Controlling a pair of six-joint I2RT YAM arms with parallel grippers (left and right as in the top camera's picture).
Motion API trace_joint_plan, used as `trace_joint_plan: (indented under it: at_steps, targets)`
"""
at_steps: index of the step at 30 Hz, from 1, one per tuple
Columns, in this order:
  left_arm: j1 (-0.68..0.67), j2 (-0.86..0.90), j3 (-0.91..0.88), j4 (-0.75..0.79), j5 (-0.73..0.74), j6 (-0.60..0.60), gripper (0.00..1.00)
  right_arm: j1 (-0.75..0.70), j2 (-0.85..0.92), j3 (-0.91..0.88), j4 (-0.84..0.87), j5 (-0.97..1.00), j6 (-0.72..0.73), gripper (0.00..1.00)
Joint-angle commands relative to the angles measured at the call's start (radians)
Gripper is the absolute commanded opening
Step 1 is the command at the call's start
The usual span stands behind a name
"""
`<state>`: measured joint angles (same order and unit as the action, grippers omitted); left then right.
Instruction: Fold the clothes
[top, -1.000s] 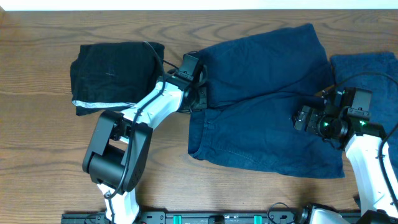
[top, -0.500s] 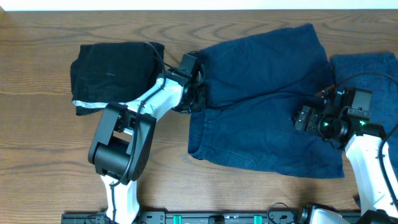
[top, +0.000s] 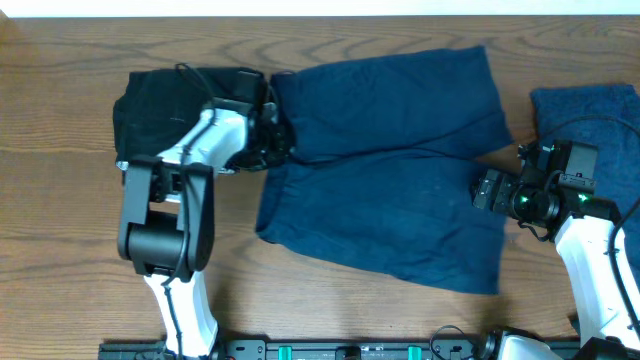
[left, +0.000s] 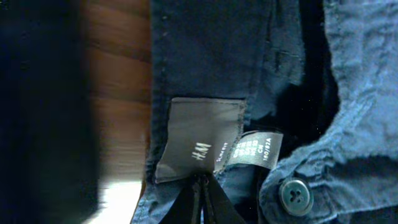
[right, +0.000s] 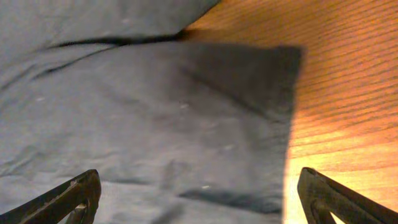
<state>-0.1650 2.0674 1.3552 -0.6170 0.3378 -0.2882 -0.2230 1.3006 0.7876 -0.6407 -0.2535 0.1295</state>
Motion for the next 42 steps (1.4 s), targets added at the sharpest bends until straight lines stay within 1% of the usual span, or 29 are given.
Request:
trace_joint_plan:
  at_steps: [1, 4, 7, 10, 11, 12, 14, 16, 20, 21, 22, 24, 26, 32, 38, 39, 40, 41, 42]
  targets:
    - [0.020, 0.096, -0.060, -0.018, -0.180, 0.057, 0.06, 0.008, 0.000, -0.006, 0.006, 0.004, 0.004, 0.99]
    - [0.000, 0.056, -0.051, -0.015, -0.170, 0.067, 0.06, 0.008, 0.000, -0.006, 0.013, 0.004, 0.004, 0.99]
    - [-0.019, -0.037, -0.029, -0.039, -0.170, 0.066, 0.06, 0.008, 0.000, -0.006, 0.012, 0.003, 0.004, 0.99]
    - [-0.024, -0.163, -0.015, -0.080, -0.170, 0.016, 0.08, 0.008, 0.000, -0.006, 0.005, 0.003, 0.004, 0.99]
    - [-0.024, -0.205, -0.015, -0.097, -0.169, -0.008, 0.11, 0.008, 0.000, -0.006, 0.001, 0.003, 0.004, 0.99]
    - [-0.024, -0.245, -0.015, -0.117, -0.169, -0.031, 0.17, 0.008, 0.000, -0.006, -0.003, 0.003, 0.004, 0.99]
    - [-0.025, -0.306, -0.015, -0.169, -0.150, -0.035, 0.30, 0.008, 0.000, -0.006, -0.010, 0.003, 0.004, 0.99]
    - [-0.028, -0.343, -0.015, -0.246, -0.116, -0.034, 0.38, 0.008, 0.000, -0.006, -0.014, 0.003, 0.004, 0.99]
    - [-0.035, -0.347, -0.026, -0.376, -0.025, 0.053, 0.54, 0.008, 0.000, -0.006, -0.014, 0.003, 0.004, 0.99]
    - [-0.037, -0.347, -0.039, -0.386, -0.009, 0.077, 0.57, 0.008, 0.000, -0.006, -0.014, 0.003, 0.004, 0.99]
    - [-0.039, -0.347, -0.055, -0.388, -0.005, 0.088, 0.63, 0.008, 0.000, -0.006, -0.014, 0.003, 0.004, 0.99]
    - [-0.039, -0.347, -0.089, -0.386, -0.006, 0.093, 0.67, 0.008, 0.000, -0.006, -0.014, 0.003, 0.004, 0.99]
    - [-0.039, -0.347, -0.124, -0.375, -0.006, 0.106, 0.68, 0.008, 0.000, -0.006, -0.015, 0.003, 0.004, 0.99]
    - [-0.039, -0.346, -0.228, -0.287, -0.002, 0.108, 0.68, 0.008, 0.000, -0.006, -0.017, 0.003, 0.004, 0.99]
    - [-0.039, -0.346, -0.319, -0.209, 0.084, 0.108, 0.66, 0.008, 0.000, -0.006, -0.018, 0.003, 0.004, 0.99]
    - [-0.039, -0.346, -0.330, -0.204, 0.086, 0.108, 0.60, 0.008, 0.000, -0.006, -0.018, 0.003, 0.004, 0.99]
    - [-0.039, -0.346, -0.338, -0.204, 0.086, 0.108, 0.49, 0.008, 0.000, -0.006, -0.018, 0.003, 0.004, 0.99]
    - [-0.039, -0.346, -0.349, -0.204, 0.086, 0.108, 0.31, 0.008, 0.000, -0.006, -0.019, 0.003, 0.004, 0.99]
    - [-0.039, -0.346, -0.360, -0.206, 0.086, 0.108, 0.19, 0.008, 0.000, -0.006, -0.021, 0.003, 0.004, 0.99]
